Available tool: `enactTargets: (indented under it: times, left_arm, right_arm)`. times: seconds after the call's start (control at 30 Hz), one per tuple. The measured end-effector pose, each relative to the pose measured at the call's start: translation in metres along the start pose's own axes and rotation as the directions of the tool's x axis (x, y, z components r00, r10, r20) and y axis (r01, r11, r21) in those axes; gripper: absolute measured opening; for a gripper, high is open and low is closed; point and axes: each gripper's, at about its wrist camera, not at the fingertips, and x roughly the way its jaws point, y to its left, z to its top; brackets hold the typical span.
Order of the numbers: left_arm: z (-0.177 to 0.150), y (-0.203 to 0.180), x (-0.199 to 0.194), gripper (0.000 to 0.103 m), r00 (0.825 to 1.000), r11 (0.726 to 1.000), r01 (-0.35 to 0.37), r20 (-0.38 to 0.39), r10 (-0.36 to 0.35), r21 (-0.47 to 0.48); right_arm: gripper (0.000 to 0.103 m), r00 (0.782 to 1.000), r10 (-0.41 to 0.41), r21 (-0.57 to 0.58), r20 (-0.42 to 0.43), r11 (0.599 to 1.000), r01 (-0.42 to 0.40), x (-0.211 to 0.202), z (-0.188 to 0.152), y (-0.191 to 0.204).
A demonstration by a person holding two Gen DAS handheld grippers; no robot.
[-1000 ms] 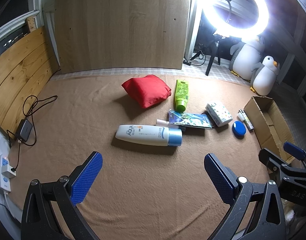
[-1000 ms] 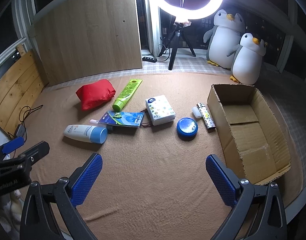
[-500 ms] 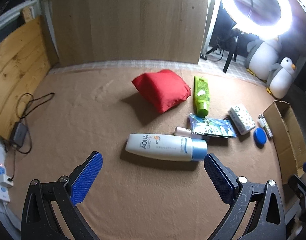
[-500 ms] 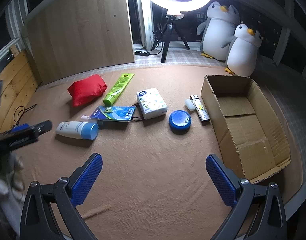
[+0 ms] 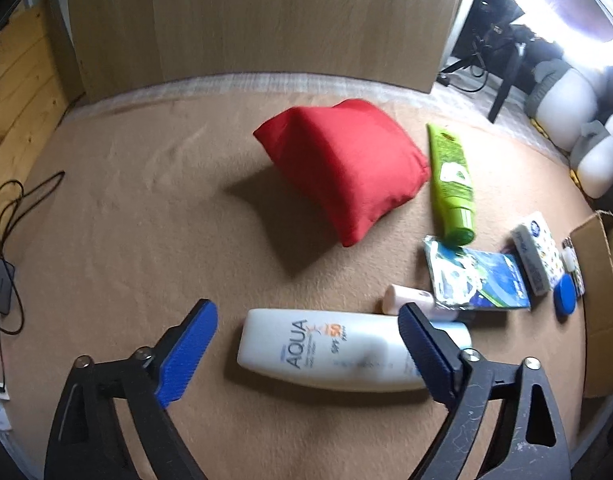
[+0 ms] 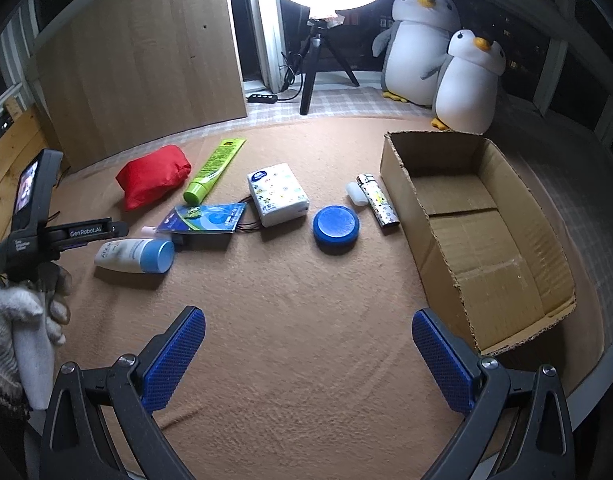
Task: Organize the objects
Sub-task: 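Move the left gripper to the white AQUA bottle and grasp it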
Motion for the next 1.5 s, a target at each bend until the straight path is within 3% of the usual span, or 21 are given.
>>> enactTargets:
  times: [0.17, 0.27, 0.73, 0.9, 1.03, 1.2, 1.27, 1.37, 1.5]
  left_arm:
    - [0.005, 0.008, 0.017, 0.078, 0.999, 1.000, 0.011, -0.038, -0.012, -0.017]
    - [0.003, 0.015, 0.024, 0.073, 0.997, 0.997, 0.054, -0.061, -0.057, -0.046]
    - [-0.049, 0.009, 0.016, 0.071, 0.987, 0.990, 0.129, -0.091, -0.134, -0.052]
    - [-0.076, -0.012, 0.002, 0.071, 0.989, 0.992, 0.126, -0.084, -0.124, 0.010]
    - [-0.083, -0.016, -0.011, 0.072, 0.979, 0.982, 0.186, -0.082, -0.186, -0.002]
    - [-0.098, -0.023, -0.032, 0.079, 0.959, 0.960, 0.278, -0.068, -0.276, 0.018]
    - [-0.101, -0.029, -0.032, 0.079, 0.951, 0.953, 0.303, -0.078, -0.300, 0.021]
    - [-0.107, -0.038, -0.024, 0.079, 0.934, 0.939, 0.343, -0.104, -0.341, 0.001]
    - [-0.107, -0.038, -0.025, 0.078, 0.916, 0.923, 0.385, -0.112, -0.384, -0.020]
  right_arm:
    - [0.102, 1.000, -0.003, 0.008, -0.006, 1.000, 0.003, 0.002, -0.001, -0.004]
    - [0.102, 1.000, -0.003, 0.008, -0.010, 1.000, 0.003, 0.002, -0.001, -0.004]
    - [0.102, 0.999, 0.042, -0.001, -0.027, 0.999, -0.042, 0.011, -0.005, 0.002]
    - [0.102, 0.996, 0.083, -0.003, -0.045, 0.996, -0.084, 0.021, -0.006, 0.005]
    - [0.102, 0.989, 0.135, 0.002, -0.060, 0.991, -0.135, 0.032, -0.002, 0.007]
    - [0.096, 0.964, 0.237, -0.015, -0.123, 0.971, -0.241, 0.056, 0.010, 0.017]
    - [0.087, 0.944, 0.282, -0.009, -0.169, 0.958, -0.287, 0.071, 0.014, 0.023]
    - [0.084, 0.904, 0.346, -0.021, -0.252, 0.932, -0.363, 0.094, 0.018, 0.038]
    - [0.079, 0.869, 0.378, -0.051, -0.318, 0.909, -0.414, 0.113, 0.017, 0.060]
